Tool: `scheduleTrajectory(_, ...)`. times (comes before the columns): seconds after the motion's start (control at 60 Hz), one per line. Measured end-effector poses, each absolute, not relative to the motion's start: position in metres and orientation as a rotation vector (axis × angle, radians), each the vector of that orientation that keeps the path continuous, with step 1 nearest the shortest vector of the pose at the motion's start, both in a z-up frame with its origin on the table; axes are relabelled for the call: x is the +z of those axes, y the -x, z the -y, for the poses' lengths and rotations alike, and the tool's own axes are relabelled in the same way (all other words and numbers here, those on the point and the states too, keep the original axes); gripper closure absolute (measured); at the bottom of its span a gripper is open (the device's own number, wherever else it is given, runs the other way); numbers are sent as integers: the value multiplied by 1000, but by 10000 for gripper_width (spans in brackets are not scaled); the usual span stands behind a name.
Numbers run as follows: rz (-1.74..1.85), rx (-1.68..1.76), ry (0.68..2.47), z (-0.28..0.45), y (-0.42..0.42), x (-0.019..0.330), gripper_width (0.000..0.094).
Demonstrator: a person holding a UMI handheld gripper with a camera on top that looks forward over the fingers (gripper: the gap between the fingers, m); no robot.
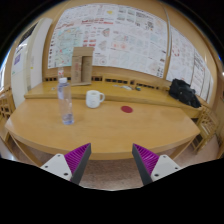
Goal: Pour water
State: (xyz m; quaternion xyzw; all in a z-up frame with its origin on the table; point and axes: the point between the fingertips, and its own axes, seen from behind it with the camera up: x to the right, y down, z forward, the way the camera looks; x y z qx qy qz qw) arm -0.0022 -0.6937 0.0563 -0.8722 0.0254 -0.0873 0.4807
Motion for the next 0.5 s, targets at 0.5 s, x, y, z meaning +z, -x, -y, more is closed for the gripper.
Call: scheduleTrajectory(0.5,44,-24,1913,450,200,54,100)
